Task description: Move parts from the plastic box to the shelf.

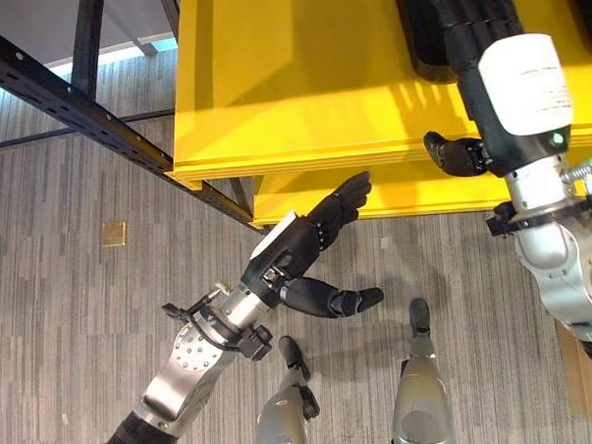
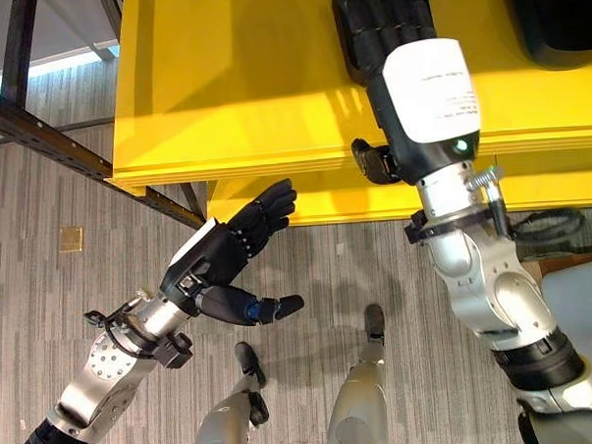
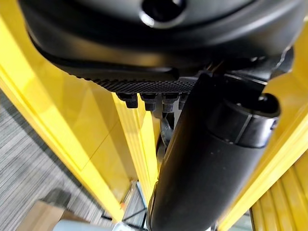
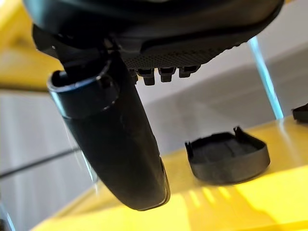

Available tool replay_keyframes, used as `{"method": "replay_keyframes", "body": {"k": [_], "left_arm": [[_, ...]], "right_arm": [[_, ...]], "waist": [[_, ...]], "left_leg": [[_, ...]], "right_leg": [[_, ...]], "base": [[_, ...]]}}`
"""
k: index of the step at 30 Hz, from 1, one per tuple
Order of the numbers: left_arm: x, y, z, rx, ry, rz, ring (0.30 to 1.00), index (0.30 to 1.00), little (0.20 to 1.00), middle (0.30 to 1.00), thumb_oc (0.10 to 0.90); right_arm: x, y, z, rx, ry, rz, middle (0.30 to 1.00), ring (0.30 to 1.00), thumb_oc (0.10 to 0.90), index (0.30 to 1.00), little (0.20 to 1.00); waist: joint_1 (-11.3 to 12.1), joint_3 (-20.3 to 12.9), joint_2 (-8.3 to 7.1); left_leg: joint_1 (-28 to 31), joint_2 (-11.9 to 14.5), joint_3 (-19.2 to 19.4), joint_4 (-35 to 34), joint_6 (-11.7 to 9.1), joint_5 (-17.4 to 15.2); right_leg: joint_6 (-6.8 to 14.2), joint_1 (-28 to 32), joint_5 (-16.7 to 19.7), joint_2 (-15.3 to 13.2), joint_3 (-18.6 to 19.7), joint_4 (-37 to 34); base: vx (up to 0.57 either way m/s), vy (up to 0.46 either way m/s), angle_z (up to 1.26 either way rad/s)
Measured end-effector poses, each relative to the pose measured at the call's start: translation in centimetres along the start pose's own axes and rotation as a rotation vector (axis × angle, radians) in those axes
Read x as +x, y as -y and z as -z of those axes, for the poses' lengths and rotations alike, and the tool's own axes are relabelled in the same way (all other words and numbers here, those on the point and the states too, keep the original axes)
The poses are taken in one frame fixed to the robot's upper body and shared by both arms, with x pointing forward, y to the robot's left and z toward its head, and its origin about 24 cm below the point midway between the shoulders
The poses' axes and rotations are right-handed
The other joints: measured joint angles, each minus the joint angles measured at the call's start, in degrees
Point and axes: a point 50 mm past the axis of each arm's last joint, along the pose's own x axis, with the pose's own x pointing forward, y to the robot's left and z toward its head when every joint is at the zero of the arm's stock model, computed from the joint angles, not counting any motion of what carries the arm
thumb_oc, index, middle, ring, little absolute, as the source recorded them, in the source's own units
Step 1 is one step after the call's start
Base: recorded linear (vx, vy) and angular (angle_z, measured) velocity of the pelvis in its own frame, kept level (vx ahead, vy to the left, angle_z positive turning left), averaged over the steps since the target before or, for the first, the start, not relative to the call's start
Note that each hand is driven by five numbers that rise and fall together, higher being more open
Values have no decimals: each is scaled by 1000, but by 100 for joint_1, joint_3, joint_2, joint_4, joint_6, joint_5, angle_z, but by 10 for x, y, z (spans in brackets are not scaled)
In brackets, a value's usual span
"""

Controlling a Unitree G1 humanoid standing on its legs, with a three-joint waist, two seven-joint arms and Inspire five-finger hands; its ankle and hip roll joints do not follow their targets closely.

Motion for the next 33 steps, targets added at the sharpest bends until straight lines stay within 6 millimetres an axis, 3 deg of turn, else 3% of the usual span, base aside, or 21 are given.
{"method": "replay_keyframes", "body": {"k": [2, 7, 10, 13, 14, 15, 16, 17, 18, 19, 20, 22, 24, 26, 27, 28, 29, 30, 31, 32, 33], "left_arm": [[-3, -1, -3, 2, 18, -38, 1000, 1000, 1000, 1000, 900], [-26, -16, -5, 21, 50, -245, 1000, 1000, 1000, 1000, 900], [-24, -19, -10, 46, 87, -223, 1000, 1000, 1000, 1000, 900], [-10, -15, -20, 87, 146, -109, 1000, 1000, 1000, 1000, 900], [-4, -16, -26, 121, 160, -73, 1000, 1000, 1000, 1000, 900], [-5, -19, -28, 125, 168, -104, 1000, 1000, 1000, 1000, 900], [-6, -22, -26, 125, 160, -132, 1000, 1000, 1000, 1000, 900], [-9, -26, -21, 142, 120, -137, 1000, 1000, 1000, 1000, 900], [-14, -27, -13, 129, 85, -159, 1000, 1000, 1000, 1000, 900], [-22, -27, -5, 108, 50, -184, 1000, 1000, 1000, 1000, 900], [-35, -28, -4, 106, 20, -219, 1000, 1000, 1000, 1000, 900], [-49, -32, -2, 89, -20, -254, 1000, 1000, 1000, 1000, 900], [-52, -37, -5, 74, -21, -278, 1000, 1000, 1000, 1000, 900], [-55, -46, -10, 34, -1, -320, 1000, 1000, 1000, 1000, 900], [-57, -47, -8, 8, -1, -346, 1000, 1000, 1000, 1000, 900], [-60, -45, -6, -24, -5, -347, 1000, 1000, 1000, 1000, 900], [-63, -40, -2, -46, -12, -334, 1000, 1000, 1000, 1000, 900], [-67, -34, 0, -78, -16, -314, 1000, 1000, 1000, 1000, 900], [-70, -29, 0, -103, -21, -288, 1000, 1000, 1000, 1000, 900], [-71, -27, 0, -107, -23, -262, 1000, 1000, 1000, 1000, 900], [-71, -24, 1, -114, -28, -232, 1000, 1000, 1000, 1000, 900]], "right_arm": [[-10, 5, 4, 6, -17, 51, 1000, 1000, 900, 1000, 1000], [-76, 31, 40, -22, -258, 173, 1000, 1000, 900, 1000, 1000], [-91, 39, 55, -38, -373, 213, 1000, 1000, 900, 1000, 1000], [-96, 39, 58, -15, -421, 216, 1000, 1000, 900, 1000, 1000], [-96, 35, 56, 12, -422, 213, 1000, 1000, 900, 1000, 1000], [-90, 31, 52, 59, -394, 206, 1000, 1000, 900, 1000, 1000], [-88, 28, 49, 73, -362, 179, 1000, 1000, 900, 1000, 1000], [-98, 22, 49, 109, -399, 174, 1000, 1000, 900, 1000, 1000], [-116, 20, 51, 119, -463, 137, 1000, 1000, 900, 1000, 1000], [-131, 19, 55, 106, -523, 83, 1000, 1000, 900, 1000, 1000], [-143, 18, 58, 110, -588, 47, 1000, 1000, 900, 1000, 1000], [-147, 19, 59, 104, -604, 40, 1000, 1000, 900, 1000, 1000], [-138, 21, 58, 114, -568, 65, 1000, 1000, 900, 1000, 1000], [-120, 23, 56, 136, -497, 89, 1000, 1000, 900, 1000, 1000], [-113, 25, 57, 139, -477, 99, 1000, 1000, 900, 1000, 1000], [-109, 26, 59, 130, -476, 106, 1000, 1000, 900, 1000, 1000], [-108, 27, 61, 111, -483, 96, 1000, 1000, 900, 1000, 1000], [-111, 29, 64, 78, -491, 58, 1000, 1000, 900, 1000, 1000], [-115, 31, 66, 53, -500, 27, 1000, 1000, 900, 1000, 1000], [-119, 32, 69, 36, -522, 8, 1000, 1000, 900, 1000, 1000], [-123, 35, 74, 28, -556, -5, 1000, 1000, 900, 1000, 1000]], "waist": [[-65, 0, 0], [-206, -24, -148], [-313, -50, -371], [-428, -182, -749], [-428, -271, -956], [-330, -291, -1175], [-429, -305, -1229], [-411, -313, -1250], [-542, -433, -1019], [-646, -572, -816], [-621, -645, -716], [-438, -856, -766], [-149, -953, -898], [101, -966, -1146], [177, -956, -1126], [152, -954, -1010], [118, -948, -862], [94, -949, -763], [52, -950, -745], [54, -893, -868], [36, -911, -859]], "left_leg": [[55, -4, 14, -32, -3, -9], [275, -11, 148, -48, -49, -110], [137, -18, 159, 282, -65, -259], [-140, -136, 265, 1005, 2, -668], [-429, -155, 304, 1762, 107, -1142], [-810, -415, 130, 2864, 565, -1927], [-1084, -822, 368, 3524, 1138, -2280], [-990, -589, 657, 3596, 1379, -2525], [-1110, -357, 631, 3596, 1374, -2532], [-1177, -152, 665, 3471, 1324, -2415], [-1066, 51, 756, 3187, 1267, -2208], [-1029, 221, 1013, 2894, 1143, -1877], [-1091, 340, 1241, 2805, 1053, -1642], [-1163, 339, 1466, 2602, 1025, -1263], [-1166, 355, 1546, 2456, 993, -1044], [-1142, 346, 1495, 2134, 937, -731], [-1068, 362, 1397, 1776, 771, -449], [-927, 352, 1381, 1303, 479, -249], [-856, 339, 1390, 1065, 286, -287], [-860, 330, 1315, 1197, 378, -321], [-823, 365, 1069, 1699, 584, -535]], "right_leg": [[0, 31, 0, 1, 14, 0], [-2, 194, 0, 1, 138, -6], [18, 170, 46, -61, 167, -7], [62, 74, 262, -225, 356, -94], [95, -196, 533, -249, 449, 3], [-119, -733, 990, -104, 414, 258], [-257, -867, 1108, -66, 363, 341], [-165, -938, 943, 117, 505, 531], [-505, -1120, 169, 375, 344, 1364], [-767, -1121, -306, 417, 32, 1933], [-714, -854, -745, 303, -253, 2427], [-491, -276, -1219, -127, -399, 2890], [-281, 452, -1414, -323, -458, 2373], [-68, 1386, -1260, -192, -931, 852], [121, 1491, -1255, -134, -1078, 505], [237, 1504, -1287, -39, -1114, 397], [160, 1420, -1293, 94, -1131, 428], [26, 1330, -1386, 176, -1106, 513], [-71, 1266, -1451, 180, -1097, 559], [-161, 1194, -1432, 126, -1081, 585], [-239, 1131, -1373, 95, -931, 579]], "base": [[-24, 165, -5], [-120, 259, -11], [-117, 330, 1], [-62, 302, -34], [-132, 194, -175], [-196, 26, -228], [-243, -143, -244], [-241, -229, -166], [-232, -193, -100], [-232, -202, -75], [-257, -241, -73], [-274, -390, -88], [-201, -389, -80], [-180, -275, -53], [-169, -171, -24], [-168, -131, -1], [-149, -109, 15], [-108, -70, 12], [-61, -30, -1], [-76, -9, -27], [-84, -16, -52]]}}
